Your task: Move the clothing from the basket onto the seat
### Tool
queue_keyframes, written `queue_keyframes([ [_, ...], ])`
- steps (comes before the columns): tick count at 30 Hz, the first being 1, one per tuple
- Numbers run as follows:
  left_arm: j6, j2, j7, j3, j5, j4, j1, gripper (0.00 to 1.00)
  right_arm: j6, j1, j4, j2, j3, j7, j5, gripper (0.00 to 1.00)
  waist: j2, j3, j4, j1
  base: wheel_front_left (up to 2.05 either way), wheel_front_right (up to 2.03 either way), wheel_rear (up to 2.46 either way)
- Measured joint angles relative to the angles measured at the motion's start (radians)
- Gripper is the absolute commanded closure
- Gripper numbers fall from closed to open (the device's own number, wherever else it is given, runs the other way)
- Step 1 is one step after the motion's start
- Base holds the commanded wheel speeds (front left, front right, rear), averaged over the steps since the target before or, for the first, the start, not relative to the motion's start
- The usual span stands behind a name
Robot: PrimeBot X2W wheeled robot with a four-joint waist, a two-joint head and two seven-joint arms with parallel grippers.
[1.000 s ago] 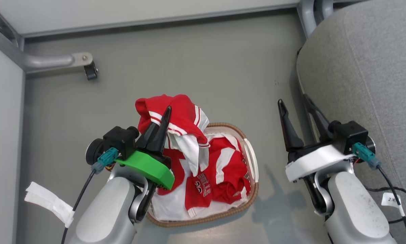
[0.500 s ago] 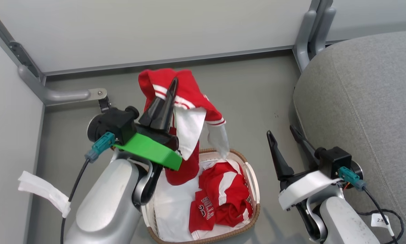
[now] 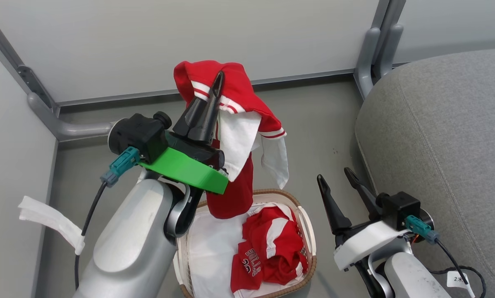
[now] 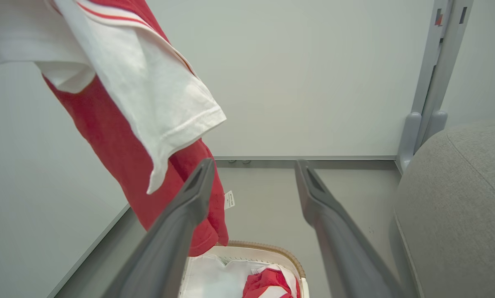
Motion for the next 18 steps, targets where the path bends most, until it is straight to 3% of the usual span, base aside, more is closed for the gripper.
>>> queue_keyframes([
  [5,0.0,-0.007,0.0,-0.01,-0.025,-0.001,0.003,1.0,0.0,-0.027,-0.043,-0.001,0.038,0.0,-0.003,0.0,0.0,0.004,0.0,0.0,0.0,0.0,0.0],
  [9,0.0,-0.007,0.0,-0.01,-0.028,0.0,0.004,1.0,0.0,-0.085,-0.081,0.0,0.124,0.0,-0.032,0.0,0.0,0.01,0.0,0.0,0.0,0.0,0.0],
  [18,0.0,-0.016,0.0,-0.02,-0.029,0.006,0.009,1.0,0.0,-0.218,-0.055,0.0,0.261,0.0,-0.075,0.0,0.0,0.012,0.007,0.0,0.0,0.0,0.0],
])
